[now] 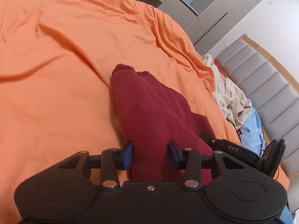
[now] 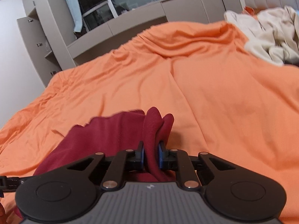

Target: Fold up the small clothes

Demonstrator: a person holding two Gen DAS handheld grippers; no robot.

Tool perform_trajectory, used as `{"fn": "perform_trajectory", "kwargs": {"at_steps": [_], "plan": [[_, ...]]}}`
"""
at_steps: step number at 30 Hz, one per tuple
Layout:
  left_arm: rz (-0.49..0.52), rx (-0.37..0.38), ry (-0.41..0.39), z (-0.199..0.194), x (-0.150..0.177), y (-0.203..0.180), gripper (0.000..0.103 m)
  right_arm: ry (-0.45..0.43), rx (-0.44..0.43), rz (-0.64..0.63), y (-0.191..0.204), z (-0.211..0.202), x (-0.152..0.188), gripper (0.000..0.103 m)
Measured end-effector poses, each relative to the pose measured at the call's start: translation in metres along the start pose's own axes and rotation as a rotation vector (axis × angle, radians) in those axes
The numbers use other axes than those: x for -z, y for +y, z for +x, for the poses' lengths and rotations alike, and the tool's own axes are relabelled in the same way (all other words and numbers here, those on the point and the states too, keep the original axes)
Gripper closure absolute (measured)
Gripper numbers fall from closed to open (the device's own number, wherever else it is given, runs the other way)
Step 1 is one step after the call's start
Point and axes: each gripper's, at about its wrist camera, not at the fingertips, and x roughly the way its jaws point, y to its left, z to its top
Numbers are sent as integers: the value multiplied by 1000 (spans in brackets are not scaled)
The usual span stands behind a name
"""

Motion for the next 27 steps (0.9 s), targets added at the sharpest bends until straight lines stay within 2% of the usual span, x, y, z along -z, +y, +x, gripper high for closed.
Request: {"fn": "perform_trajectory", "kwargs": {"at_steps": [4, 8, 15, 21, 24, 27], "plan": [[111, -46, -30, -8, -3, -21, 72, -80, -9, -68, 22, -13, -10, 88], [205, -64, -84, -24, -11, -38, 75, -145, -61, -98, 43, -23, -16, 88], [314, -142, -223, -76, -29, -47, 75, -182, -173, -105, 85, -12, -10, 88], [370, -245, -297, -119, -32, -40, 75, -129, -215, -168, 113, 5, 9, 88], [379, -276, -284, -125, -28, -33, 75, -76, -192, -183, 117, 16, 19, 88], [388, -301, -237, -120, -19, -23, 75, -17, -142, -184, 115, 26, 25, 88]]}}
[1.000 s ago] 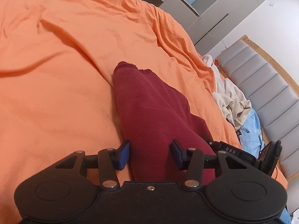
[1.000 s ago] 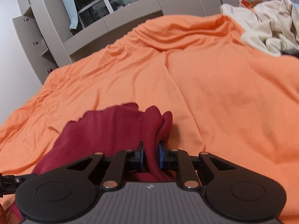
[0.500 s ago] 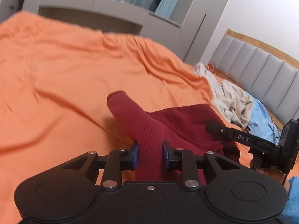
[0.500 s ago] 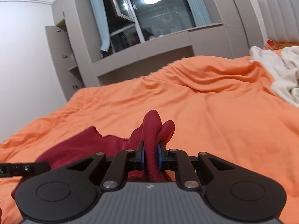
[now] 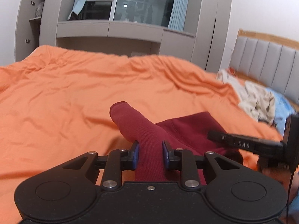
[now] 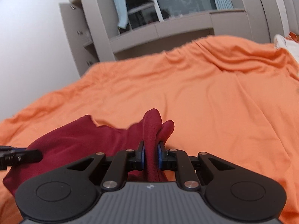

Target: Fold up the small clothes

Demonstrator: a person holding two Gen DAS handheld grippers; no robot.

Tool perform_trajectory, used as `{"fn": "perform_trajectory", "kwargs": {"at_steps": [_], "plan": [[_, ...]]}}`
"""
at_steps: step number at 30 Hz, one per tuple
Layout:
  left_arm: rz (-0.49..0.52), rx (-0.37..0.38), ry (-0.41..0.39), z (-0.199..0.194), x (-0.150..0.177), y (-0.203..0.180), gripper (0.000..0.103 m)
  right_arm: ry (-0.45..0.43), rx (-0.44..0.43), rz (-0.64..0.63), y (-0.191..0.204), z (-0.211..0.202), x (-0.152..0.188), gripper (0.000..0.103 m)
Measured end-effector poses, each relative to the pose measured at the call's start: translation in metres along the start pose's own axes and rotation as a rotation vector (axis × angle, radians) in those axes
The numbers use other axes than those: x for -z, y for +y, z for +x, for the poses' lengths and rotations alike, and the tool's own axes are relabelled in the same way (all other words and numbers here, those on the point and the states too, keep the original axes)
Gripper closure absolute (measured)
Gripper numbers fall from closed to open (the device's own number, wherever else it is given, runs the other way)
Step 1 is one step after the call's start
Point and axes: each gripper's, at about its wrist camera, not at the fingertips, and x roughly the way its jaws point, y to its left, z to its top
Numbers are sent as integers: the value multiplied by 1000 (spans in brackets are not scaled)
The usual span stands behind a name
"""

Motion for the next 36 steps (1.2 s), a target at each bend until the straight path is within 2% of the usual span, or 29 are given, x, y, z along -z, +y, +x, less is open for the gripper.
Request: {"fn": "perform_trajectory", "kwargs": {"at_steps": [4, 7, 20, 25, 32, 36], "plan": [[49, -36, 81, 15, 23, 2, 74, 77, 41, 58, -15, 10, 8, 86], [74, -57, 110, 19, 35, 8, 73, 97, 44, 74, -19, 11, 14, 83], [123, -87, 111, 22, 41, 2, 70, 129, 69, 74, -18, 15, 18, 76], [128, -94, 113, 24, 41, 1, 70, 131, 84, 95, -21, 15, 19, 63], [133, -108, 116, 25, 42, -2, 66, 129, 88, 120, -26, 16, 20, 53], [142, -118, 117, 25, 43, -3, 63, 133, 99, 135, -28, 16, 20, 42]]}}
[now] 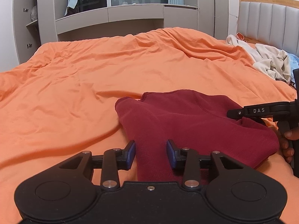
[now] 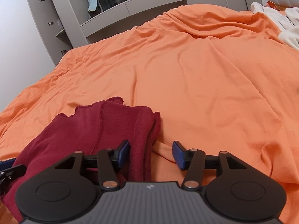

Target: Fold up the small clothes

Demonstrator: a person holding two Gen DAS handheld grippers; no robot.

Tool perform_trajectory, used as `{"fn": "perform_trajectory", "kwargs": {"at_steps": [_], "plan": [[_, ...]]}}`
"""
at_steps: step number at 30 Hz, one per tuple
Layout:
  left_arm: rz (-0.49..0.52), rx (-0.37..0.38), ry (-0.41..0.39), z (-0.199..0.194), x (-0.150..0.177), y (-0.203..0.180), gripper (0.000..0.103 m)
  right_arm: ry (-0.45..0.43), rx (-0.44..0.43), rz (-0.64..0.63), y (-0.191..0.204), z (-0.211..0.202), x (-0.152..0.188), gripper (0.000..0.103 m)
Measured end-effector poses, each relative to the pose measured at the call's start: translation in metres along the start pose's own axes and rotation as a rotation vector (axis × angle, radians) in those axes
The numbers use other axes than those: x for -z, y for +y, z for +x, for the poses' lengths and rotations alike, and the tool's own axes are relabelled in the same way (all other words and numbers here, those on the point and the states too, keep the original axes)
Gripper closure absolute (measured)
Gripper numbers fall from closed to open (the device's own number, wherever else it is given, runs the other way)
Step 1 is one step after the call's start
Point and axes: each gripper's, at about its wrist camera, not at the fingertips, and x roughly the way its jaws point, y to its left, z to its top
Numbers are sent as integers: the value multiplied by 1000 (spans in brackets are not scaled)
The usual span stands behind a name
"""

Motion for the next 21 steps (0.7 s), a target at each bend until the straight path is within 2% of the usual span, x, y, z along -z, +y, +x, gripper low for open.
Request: {"fn": "perform_trajectory", "kwargs": {"at_steps": [5, 8, 11, 13, 16, 20, 21], "plan": [[10, -15, 0, 0, 0, -3, 58, 4, 18, 17, -2, 1, 0, 31], [12, -29, 0, 0, -1, -3, 51, 1, 26, 12, 0, 0, 0, 23], [4, -52, 3, 0, -2, -1, 35, -13, 26, 3, 2, -3, -1, 14], [-6, -67, 6, -1, -3, 2, 21, -31, 23, -2, 3, -7, -3, 8], [-35, -62, 4, -4, -5, 7, 8, -77, 15, -8, 7, -20, -6, 2], [-83, -56, -19, -14, -9, 12, 5, -135, 2, -39, 15, -42, -6, 0], [-93, -56, -28, -17, -10, 13, 1, -149, 3, -53, 19, -48, -6, 0]]}}
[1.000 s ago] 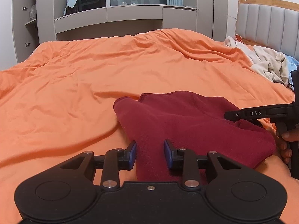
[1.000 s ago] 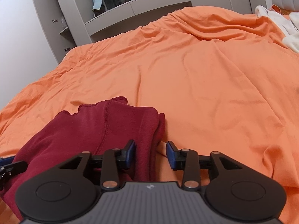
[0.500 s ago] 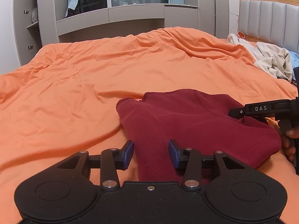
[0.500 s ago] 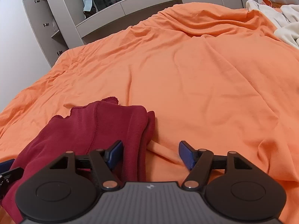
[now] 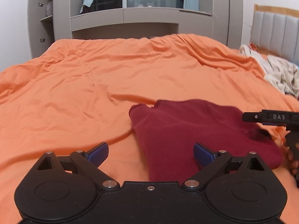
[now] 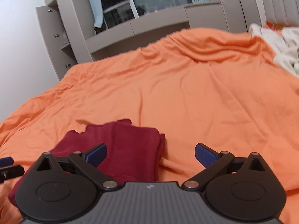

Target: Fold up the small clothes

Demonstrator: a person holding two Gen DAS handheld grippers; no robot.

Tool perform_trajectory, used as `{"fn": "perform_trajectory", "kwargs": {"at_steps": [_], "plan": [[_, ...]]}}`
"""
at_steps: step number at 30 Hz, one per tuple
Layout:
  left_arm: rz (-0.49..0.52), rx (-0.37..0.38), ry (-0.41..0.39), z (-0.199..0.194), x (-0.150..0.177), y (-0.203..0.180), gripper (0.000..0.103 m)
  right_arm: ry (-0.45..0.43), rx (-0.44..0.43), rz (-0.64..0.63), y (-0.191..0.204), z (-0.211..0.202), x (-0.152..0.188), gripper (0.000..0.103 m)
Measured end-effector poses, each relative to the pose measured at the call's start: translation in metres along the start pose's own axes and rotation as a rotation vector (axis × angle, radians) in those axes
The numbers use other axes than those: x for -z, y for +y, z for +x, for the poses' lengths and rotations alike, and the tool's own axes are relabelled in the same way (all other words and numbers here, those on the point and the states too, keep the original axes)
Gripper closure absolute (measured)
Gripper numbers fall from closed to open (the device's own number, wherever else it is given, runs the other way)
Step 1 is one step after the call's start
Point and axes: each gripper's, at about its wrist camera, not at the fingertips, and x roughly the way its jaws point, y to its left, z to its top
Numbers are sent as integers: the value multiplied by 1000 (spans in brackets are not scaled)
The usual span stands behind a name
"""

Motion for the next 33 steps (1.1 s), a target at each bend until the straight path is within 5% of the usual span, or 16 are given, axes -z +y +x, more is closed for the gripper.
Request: {"fn": "perform_trajectory", "kwargs": {"at_steps": [9, 18, 33], "plan": [[-93, 18, -130, -47, -5, 4, 1, -196, -7, -77, 26, -68, 0, 0], [-119, 41, -228, -101, 26, -1, 1, -317, -33, -129, 49, -130, 28, 0], [-132, 4, -252, -153, 92, -9, 1, -351, -38, -348, 98, -194, 105, 0]]}}
